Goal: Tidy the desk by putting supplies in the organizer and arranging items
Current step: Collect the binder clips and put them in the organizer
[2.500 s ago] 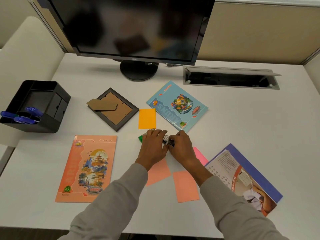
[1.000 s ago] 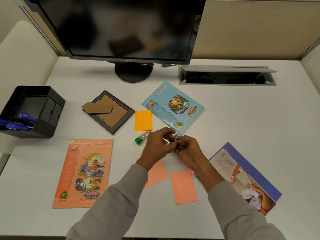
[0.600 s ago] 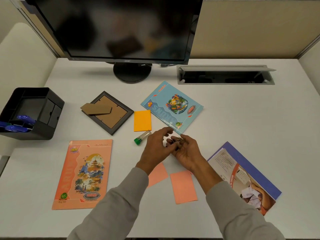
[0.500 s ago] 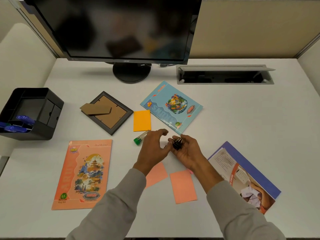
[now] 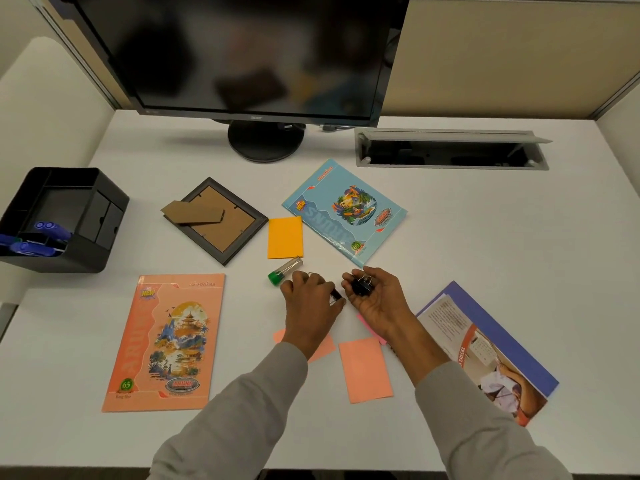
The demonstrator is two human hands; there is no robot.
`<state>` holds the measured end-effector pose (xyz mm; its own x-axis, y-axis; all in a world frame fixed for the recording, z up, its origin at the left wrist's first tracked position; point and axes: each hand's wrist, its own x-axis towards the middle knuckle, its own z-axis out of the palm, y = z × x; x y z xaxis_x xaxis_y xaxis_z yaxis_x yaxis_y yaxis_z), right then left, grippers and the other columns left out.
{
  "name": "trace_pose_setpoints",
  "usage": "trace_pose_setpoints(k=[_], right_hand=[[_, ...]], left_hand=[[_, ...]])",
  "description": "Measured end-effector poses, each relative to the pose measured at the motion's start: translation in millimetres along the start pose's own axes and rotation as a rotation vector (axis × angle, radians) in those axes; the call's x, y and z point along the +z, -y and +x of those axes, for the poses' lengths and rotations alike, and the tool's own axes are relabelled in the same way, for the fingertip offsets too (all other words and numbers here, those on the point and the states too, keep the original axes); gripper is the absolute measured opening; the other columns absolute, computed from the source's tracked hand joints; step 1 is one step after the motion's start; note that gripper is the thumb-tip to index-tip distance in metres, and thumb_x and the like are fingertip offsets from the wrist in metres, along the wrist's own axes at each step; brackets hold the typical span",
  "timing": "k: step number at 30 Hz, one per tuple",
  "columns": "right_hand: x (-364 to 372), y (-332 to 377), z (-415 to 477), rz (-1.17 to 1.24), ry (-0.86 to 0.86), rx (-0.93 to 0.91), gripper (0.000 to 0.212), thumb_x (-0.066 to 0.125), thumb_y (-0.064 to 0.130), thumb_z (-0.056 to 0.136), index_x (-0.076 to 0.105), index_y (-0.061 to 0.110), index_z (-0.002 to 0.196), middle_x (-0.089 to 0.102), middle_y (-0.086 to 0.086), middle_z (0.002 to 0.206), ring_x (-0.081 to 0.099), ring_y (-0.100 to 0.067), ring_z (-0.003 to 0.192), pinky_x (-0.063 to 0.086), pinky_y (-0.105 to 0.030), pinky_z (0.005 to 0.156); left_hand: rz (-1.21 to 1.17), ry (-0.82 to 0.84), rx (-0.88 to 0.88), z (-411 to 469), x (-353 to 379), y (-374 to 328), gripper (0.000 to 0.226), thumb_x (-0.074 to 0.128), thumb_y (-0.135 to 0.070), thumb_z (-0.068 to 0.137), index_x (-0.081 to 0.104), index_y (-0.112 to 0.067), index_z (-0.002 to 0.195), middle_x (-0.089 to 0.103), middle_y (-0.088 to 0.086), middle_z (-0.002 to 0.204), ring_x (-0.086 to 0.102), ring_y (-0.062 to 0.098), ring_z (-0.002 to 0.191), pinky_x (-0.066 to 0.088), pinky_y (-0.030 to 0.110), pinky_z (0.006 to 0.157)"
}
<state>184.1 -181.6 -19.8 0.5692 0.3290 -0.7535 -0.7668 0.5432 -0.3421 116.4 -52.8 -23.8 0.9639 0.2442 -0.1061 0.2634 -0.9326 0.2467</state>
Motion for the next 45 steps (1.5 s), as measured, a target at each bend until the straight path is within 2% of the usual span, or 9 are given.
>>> trace_pose_setpoints(k=[4,10,16,21,29,32,36,39,45], right_hand=[[-0.8,0.1,-1.3,0.042,0.006,-0.006,0.022,0.061,0.014,0.092,0.062,-0.005,0.103,0.063,-0.025,0.103,0.061,-0.035,0.105,0.061,-0.037,0.082],[5.5,-2.6,-2.9,0.032,0.006,-0.004,0.026,0.061,0.013,0.091,0.061,-0.006,0.11,0.063,-0.026,0.109,0.063,-0.036,0.108,0.059,-0.038,0.089],[29.3,-13.9,-8.6,-0.033,0.085,0.031,0.02,0.059,0.014,0.094,0.063,-0.003,0.102,0.067,-0.019,0.093,0.071,-0.029,0.083,0.061,-0.034,0.075],[53.4,-23.1,-11.8,-0.068,0.133,0.068,0.019,0.059,0.017,0.095,0.065,-0.001,0.095,0.068,-0.015,0.084,0.068,-0.024,0.08,0.057,-0.031,0.076],[79.7,-39.9,-7.8,-0.125,0.194,0.12,0.021,0.056,0.021,0.097,0.066,0.003,0.095,0.068,-0.013,0.086,0.067,-0.023,0.08,0.059,-0.03,0.059],[90.3,-46.2,-4.2,-0.141,0.198,0.128,0.021,0.057,0.02,0.096,0.067,0.002,0.093,0.07,-0.015,0.09,0.07,-0.025,0.082,0.061,-0.031,0.067],[107.8,-54.8,6.2,-0.136,0.226,0.105,0.018,0.058,0.014,0.094,0.06,-0.002,0.102,0.064,-0.024,0.101,0.065,-0.036,0.098,0.057,-0.039,0.091],[124.1,-62.4,13.3,-0.121,0.229,0.103,0.015,0.061,0.01,0.092,0.057,0.0,0.104,0.06,-0.024,0.107,0.062,-0.039,0.108,0.052,-0.045,0.1],[163.1,-82.5,22.1,-0.14,0.258,0.112,0.023,0.063,0.007,0.09,0.058,-0.003,0.11,0.06,-0.024,0.109,0.065,-0.037,0.106,0.059,-0.041,0.084]], left_hand=[[-0.026,-0.036,-0.007,1.3,-0.3,1.3,0.031,0.06,-0.051,0.085,0.075,-0.028,0.099,0.07,-0.007,0.101,0.049,0.024,0.105,0.023,0.04,0.082],[-0.132,-0.166,-0.02,0.1,-13.6,7.8,0.027,0.06,-0.053,0.085,0.072,-0.033,0.1,0.074,-0.013,0.098,0.052,0.021,0.11,0.026,0.041,0.086],[-0.223,-0.284,0.027,-0.2,-30.0,9.7,0.022,0.065,-0.048,0.085,0.071,-0.034,0.102,0.072,-0.015,0.098,0.05,0.019,0.11,0.022,0.039,0.086],[-0.214,-0.271,0.005,2.2,-35.4,19.1,0.022,0.061,-0.047,0.088,0.069,-0.035,0.105,0.07,-0.016,0.104,0.049,0.02,0.114,0.023,0.041,0.089],[-0.31,-0.284,-0.078,5.1,-31.5,49.4,0.037,0.062,-0.052,0.088,0.066,-0.031,0.119,0.062,-0.01,0.124,0.047,0.02,0.12,0.031,0.042,0.093],[-0.358,-0.322,-0.106,4.6,-36.5,63.9,0.043,0.061,-0.054,0.087,0.063,-0.032,0.124,0.06,-0.013,0.127,0.047,0.015,0.12,0.033,0.038,0.094],[-0.485,-0.427,-0.142,0.5,-45.9,84.2,0.038,0.062,-0.042,0.087,0.062,-0.027,0.122,0.062,-0.011,0.121,0.05,0.014,0.114,0.041,0.038,0.087],[-0.553,-0.503,-0.16,-0.8,-51.7,103.1,0.034,0.066,-0.032,0.089,0.065,-0.021,0.12,0.065,-0.007,0.116,0.052,0.015,0.108,0.044,0.03,0.086],[-0.554,-0.535,-0.257,-2.4,-64.0,142.7,0.037,0.065,-0.038,0.091,0.064,-0.017,0.122,0.066,-0.005,0.117,0.052,0.013,0.108,0.03,0.007,0.086]])
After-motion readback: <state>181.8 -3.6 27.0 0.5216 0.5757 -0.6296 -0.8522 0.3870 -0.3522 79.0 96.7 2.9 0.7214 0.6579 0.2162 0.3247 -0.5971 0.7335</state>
